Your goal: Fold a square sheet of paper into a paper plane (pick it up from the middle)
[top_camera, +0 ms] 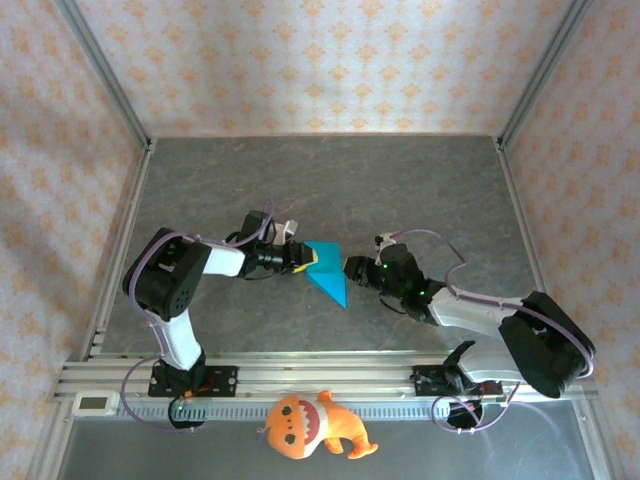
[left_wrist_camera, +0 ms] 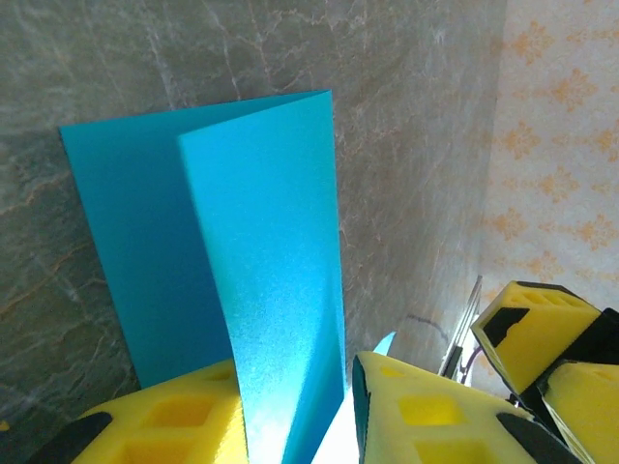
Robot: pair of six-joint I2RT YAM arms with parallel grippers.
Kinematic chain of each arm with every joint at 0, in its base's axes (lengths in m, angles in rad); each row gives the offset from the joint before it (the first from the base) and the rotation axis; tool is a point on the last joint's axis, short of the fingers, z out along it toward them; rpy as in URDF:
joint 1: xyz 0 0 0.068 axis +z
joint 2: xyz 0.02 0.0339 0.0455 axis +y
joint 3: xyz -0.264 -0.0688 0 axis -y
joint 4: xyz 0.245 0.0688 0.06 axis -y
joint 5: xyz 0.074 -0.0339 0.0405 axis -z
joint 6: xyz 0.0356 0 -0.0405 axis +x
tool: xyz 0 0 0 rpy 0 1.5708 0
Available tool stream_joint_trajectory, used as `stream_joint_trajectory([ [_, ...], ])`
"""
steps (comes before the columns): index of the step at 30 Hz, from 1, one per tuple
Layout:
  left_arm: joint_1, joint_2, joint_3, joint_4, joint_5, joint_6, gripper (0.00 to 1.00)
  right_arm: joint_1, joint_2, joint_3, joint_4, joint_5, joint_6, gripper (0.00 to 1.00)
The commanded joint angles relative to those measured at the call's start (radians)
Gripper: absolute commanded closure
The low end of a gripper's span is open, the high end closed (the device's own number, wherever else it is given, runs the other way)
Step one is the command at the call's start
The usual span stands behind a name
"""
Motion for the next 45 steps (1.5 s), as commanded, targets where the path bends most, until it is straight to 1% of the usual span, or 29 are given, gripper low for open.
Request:
stream_joint_trajectory([
  [1,0.002,0.018,0.001,0.029,0.030,0.002,0.69,-0.002,0.000,0.025,-0.009,0.008,0.000,0.58],
  [3,0.003,0.022,-0.001,0.040,0.031,-0.006,0.70,-0.002,-0.007,0.017,0.008,0.000,-0.001,0.58],
  [6,0.002,0.017,-0.006,0.057,0.035,-0.016,0.74,-0.002,-0.014,0.008,0.020,-0.005,-0.002,0.59],
  [9,0.002,0.000,-0.018,0.076,0.026,-0.036,0.82,-0.001,-0.022,0.005,0.011,0.002,-0.008,0.58],
  [13,0.002,-0.039,-0.063,0.172,-0.006,-0.122,0.89,-0.003,-0.037,0.013,-0.038,0.051,-0.010,0.58],
  [15,0.002,-0.068,-0.084,0.192,-0.037,-0.151,0.92,-0.004,-0.051,0.005,-0.029,0.058,-0.019,0.57],
  [19,0.001,-0.134,-0.124,0.193,-0.117,-0.186,0.94,-0.004,-0.051,0.004,-0.040,0.050,-0.069,0.57],
  [23,0.000,-0.198,-0.177,0.226,-0.194,-0.249,0.93,0.001,-0.035,0.014,-0.064,0.043,-0.122,0.59],
  [25,-0.001,-0.201,-0.171,0.218,-0.185,-0.250,0.93,0.014,-0.029,0.010,-0.058,0.067,-0.145,0.60],
  [28,-0.006,-0.199,-0.166,0.210,-0.180,-0.253,0.93,0.068,-0.014,0.011,-0.059,0.133,-0.213,0.63],
  [33,-0.017,-0.200,-0.150,0.179,-0.176,-0.237,0.85,0.191,0.039,0.032,-0.054,0.249,-0.340,0.64],
  [36,-0.021,-0.200,-0.139,0.176,-0.170,-0.233,0.79,0.240,0.086,0.056,-0.063,0.295,-0.402,0.65],
  [40,-0.029,-0.199,-0.125,0.158,-0.163,-0.222,0.75,0.276,0.116,0.065,-0.040,0.304,-0.460,0.66],
  [45,-0.031,-0.202,-0.117,0.137,-0.171,-0.212,0.74,0.312,0.118,0.033,0.050,0.325,-0.571,0.66],
])
